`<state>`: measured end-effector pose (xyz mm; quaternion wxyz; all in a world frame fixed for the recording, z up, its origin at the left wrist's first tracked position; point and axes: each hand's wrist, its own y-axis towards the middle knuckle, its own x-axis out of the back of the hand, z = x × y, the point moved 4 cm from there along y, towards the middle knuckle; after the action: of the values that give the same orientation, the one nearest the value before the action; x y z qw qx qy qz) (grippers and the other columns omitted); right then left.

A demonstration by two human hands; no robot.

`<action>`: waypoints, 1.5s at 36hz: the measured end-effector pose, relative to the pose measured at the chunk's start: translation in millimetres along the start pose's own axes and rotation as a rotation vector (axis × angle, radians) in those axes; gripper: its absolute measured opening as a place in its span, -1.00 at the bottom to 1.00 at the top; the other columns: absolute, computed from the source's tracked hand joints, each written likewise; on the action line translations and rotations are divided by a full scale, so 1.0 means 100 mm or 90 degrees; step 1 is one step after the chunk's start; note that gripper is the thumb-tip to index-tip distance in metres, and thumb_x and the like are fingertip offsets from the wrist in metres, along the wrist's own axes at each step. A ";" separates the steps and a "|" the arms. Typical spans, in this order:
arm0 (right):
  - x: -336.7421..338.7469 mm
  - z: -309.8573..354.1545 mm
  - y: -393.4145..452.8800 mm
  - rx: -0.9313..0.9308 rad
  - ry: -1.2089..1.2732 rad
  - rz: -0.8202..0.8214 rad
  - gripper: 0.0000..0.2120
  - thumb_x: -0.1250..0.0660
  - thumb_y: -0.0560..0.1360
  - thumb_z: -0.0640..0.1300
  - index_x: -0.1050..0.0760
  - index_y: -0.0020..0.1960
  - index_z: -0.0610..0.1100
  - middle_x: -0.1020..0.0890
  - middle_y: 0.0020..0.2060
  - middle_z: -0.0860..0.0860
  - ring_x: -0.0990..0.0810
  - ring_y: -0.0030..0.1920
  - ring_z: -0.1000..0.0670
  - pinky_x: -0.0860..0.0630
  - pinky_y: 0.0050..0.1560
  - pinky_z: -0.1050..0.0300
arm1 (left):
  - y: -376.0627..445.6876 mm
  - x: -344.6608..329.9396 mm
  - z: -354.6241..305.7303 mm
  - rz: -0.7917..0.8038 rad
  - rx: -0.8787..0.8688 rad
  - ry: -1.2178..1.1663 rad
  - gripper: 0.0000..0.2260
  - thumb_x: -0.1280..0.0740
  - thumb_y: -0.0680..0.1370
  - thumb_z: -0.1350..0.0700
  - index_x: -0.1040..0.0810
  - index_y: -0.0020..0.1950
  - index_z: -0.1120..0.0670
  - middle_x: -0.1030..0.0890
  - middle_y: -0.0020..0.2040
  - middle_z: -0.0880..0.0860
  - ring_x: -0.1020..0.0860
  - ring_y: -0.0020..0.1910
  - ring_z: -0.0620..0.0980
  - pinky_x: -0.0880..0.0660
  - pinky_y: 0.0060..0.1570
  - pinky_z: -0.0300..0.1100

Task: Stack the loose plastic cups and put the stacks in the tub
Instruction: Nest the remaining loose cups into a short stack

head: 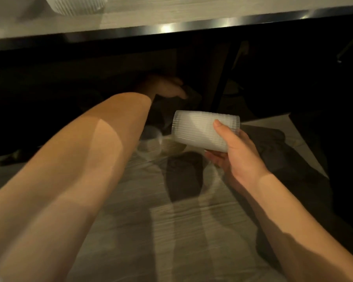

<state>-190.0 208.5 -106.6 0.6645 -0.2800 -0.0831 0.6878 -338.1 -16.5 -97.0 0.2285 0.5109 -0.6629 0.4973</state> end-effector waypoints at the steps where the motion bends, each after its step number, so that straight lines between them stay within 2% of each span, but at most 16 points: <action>1: -0.01 -0.01 -0.03 -0.008 0.007 -0.004 -0.23 -0.56 0.32 0.10 -0.40 0.48 -0.01 -0.64 0.24 -0.06 -0.67 0.19 -0.09 -0.67 0.06 0.01 | -0.06 -0.01 -0.02 0.018 -0.018 0.016 -0.41 -0.36 0.45 -0.26 -0.38 0.45 -0.14 -0.37 0.46 -0.03 -0.38 0.39 0.08 -0.33 0.34 -0.04; 5: -0.05 -0.05 -0.16 -0.034 0.018 -0.002 -0.38 -0.51 0.47 0.02 -0.40 0.47 0.00 -0.65 0.25 -0.06 -0.66 0.21 -0.09 -0.62 0.10 -0.02 | -0.35 -0.12 -0.03 0.026 -0.064 0.027 -0.46 -0.32 0.53 -0.20 -0.34 0.47 -0.09 -0.38 0.40 -0.03 -0.39 0.33 0.03 -0.34 0.25 -0.11; 9: -0.14 -0.09 -0.27 -0.057 0.003 0.019 -0.37 -0.53 0.41 0.05 -0.44 0.43 0.02 -0.64 0.23 -0.05 -0.66 0.20 -0.11 -0.60 0.16 -0.04 | -0.72 -0.26 0.19 0.025 -0.060 -0.048 -0.24 -0.22 0.31 -0.57 -0.39 0.37 -0.17 -0.44 0.37 0.00 -0.43 0.33 0.02 -0.35 0.37 0.01; 12: -0.20 -0.13 -0.33 -0.064 -0.018 0.023 -0.35 -0.54 0.34 0.10 -0.46 0.39 0.03 -0.65 0.23 -0.03 -0.66 0.21 -0.11 -0.61 0.09 -0.01 | -0.89 -0.12 0.50 -0.127 -0.094 -0.168 -0.70 -0.31 0.59 -0.08 -0.46 0.30 -0.05 -0.50 0.25 0.02 -0.48 0.27 0.03 -0.39 0.28 -0.10; 16: -0.22 -0.18 -0.36 -0.071 -0.029 0.023 -0.54 -0.49 0.48 0.06 -0.49 0.34 0.06 -0.67 0.22 -0.01 -0.67 0.20 -0.09 -0.60 0.07 0.01 | -1.08 0.14 1.25 -0.351 0.102 0.060 -0.52 -0.27 0.60 -0.11 -0.29 0.50 -0.09 -0.26 0.51 0.13 -0.18 0.50 0.23 -0.09 0.47 0.17; 19: -0.24 -0.21 -0.35 -0.082 -0.034 0.029 -0.57 -0.48 0.50 0.06 -0.49 0.33 0.06 -0.66 0.21 -0.03 -0.69 0.16 -0.10 -0.59 0.06 0.01 | -1.11 0.08 1.73 -0.288 0.195 0.046 -0.37 -0.30 0.57 -0.17 -0.15 0.57 -0.08 -0.14 0.57 0.16 -0.09 0.53 0.28 -0.03 0.48 0.25; 22: -0.28 -0.23 -0.33 -0.099 -0.048 0.036 -0.52 -0.50 0.46 0.09 -0.49 0.34 0.05 -0.65 0.22 -0.06 -0.71 0.13 -0.13 -0.60 0.03 0.01 | -1.10 -0.06 1.86 -0.229 0.165 -0.059 -0.34 -0.36 0.58 0.01 -0.10 0.60 -0.02 -0.08 0.58 0.17 -0.10 0.54 0.26 -0.15 0.47 0.17; 26: -0.38 -0.24 -0.35 -0.129 -0.072 0.054 -0.27 -0.52 0.28 0.18 -0.48 0.40 0.00 -0.65 0.24 -0.10 -0.72 0.12 -0.14 -0.60 -0.03 0.03 | -1.06 0.01 1.95 -0.245 0.203 0.071 -0.54 -0.30 0.58 -0.11 -0.35 0.44 -0.01 -0.22 0.51 0.21 -0.23 0.45 0.32 -0.23 0.41 0.21; 29: -0.43 -0.25 -0.39 -0.140 -0.090 0.059 -0.24 -0.52 0.25 0.19 -0.47 0.39 -0.01 -0.66 0.23 -0.12 -0.72 0.12 -0.14 -0.60 -0.01 0.02 | -1.08 -0.01 1.84 -0.190 0.187 0.032 -0.68 -0.21 0.64 -0.01 -0.48 0.32 0.12 -0.47 0.34 0.22 -0.43 0.30 0.27 -0.34 0.33 0.17; 35: -0.55 -0.17 -0.55 -0.162 -0.086 0.050 -0.25 -0.52 0.27 0.18 -0.45 0.40 -0.03 -0.65 0.23 -0.15 -0.72 0.11 -0.18 -0.61 -0.01 -0.01 | -1.49 -0.22 1.62 -0.081 0.231 -0.161 -0.61 -0.30 0.60 -0.01 -0.43 0.41 0.05 -0.37 0.43 0.11 -0.33 0.39 0.20 -0.25 0.38 0.03; 40: -0.69 -0.02 -0.62 -0.133 -0.056 0.066 -0.27 -0.53 0.28 0.15 -0.46 0.39 -0.03 -0.64 0.24 -0.15 -0.72 0.10 -0.16 -0.60 0.01 0.00 | -1.98 -0.14 1.37 -0.232 0.240 -0.129 -0.49 -0.38 0.48 -0.25 -0.54 0.19 0.14 -0.57 -0.10 0.05 -0.56 -0.07 0.04 -0.48 -0.15 -0.12; 43: -0.81 0.11 -0.62 -0.108 -0.017 0.069 -0.25 -0.54 0.32 0.15 -0.42 0.44 -0.01 -0.63 0.26 -0.14 -0.72 0.14 -0.17 -0.61 0.08 -0.03 | -2.14 0.01 1.22 -0.308 0.132 -0.156 -0.36 -0.52 0.39 -0.17 -0.41 0.37 0.03 -0.59 0.13 0.03 -0.57 0.11 0.01 -0.57 0.08 -0.05; 45: -0.89 0.17 -0.63 -0.090 0.000 0.068 -0.26 -0.52 0.35 0.14 -0.39 0.46 -0.02 -0.63 0.27 -0.13 -0.72 0.15 -0.16 -0.62 0.10 -0.03 | -2.23 0.05 1.06 -0.277 0.009 -0.091 -0.30 -0.52 0.38 -0.14 -0.31 0.44 -0.09 -0.52 0.30 -0.03 -0.48 0.30 0.00 -0.49 0.27 0.02; 48: -0.98 0.22 -0.67 -0.058 -0.035 0.062 -0.34 -0.52 0.43 0.09 -0.39 0.45 -0.04 -0.62 0.26 -0.11 -0.70 0.17 -0.14 -0.64 0.12 -0.03 | -2.30 0.08 0.94 -0.248 -0.108 -0.003 -0.32 -0.46 0.39 -0.19 -0.26 0.44 -0.14 -0.49 0.35 -0.07 -0.43 0.35 0.04 -0.39 0.34 0.11; 52: -0.99 0.23 -0.75 -0.043 -0.047 0.050 -0.26 -0.53 0.33 0.13 -0.40 0.43 -0.02 -0.63 0.24 -0.09 -0.70 0.17 -0.12 -0.65 0.15 -0.04 | -2.32 0.05 1.03 -0.249 -0.063 -0.122 -0.34 -0.39 0.38 -0.28 -0.23 0.43 -0.25 -0.48 0.34 -0.09 -0.40 0.36 0.01 -0.40 0.32 0.08; 54: -0.94 0.23 -0.79 -0.042 -0.017 0.028 -0.32 -0.51 0.37 0.12 -0.40 0.41 -0.02 -0.63 0.25 -0.09 -0.70 0.16 -0.13 -0.65 0.08 -0.01 | -2.35 0.02 1.08 -0.298 0.022 -0.305 -0.46 -0.42 0.42 -0.22 -0.35 0.32 -0.12 -0.55 0.20 -0.09 -0.50 0.22 -0.10 -0.49 0.21 -0.07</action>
<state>-136.6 132.6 -23.4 0.6386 -0.2945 -0.1083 0.7027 -104.1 -109.8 -38.3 0.1656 0.7555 -0.5540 0.3081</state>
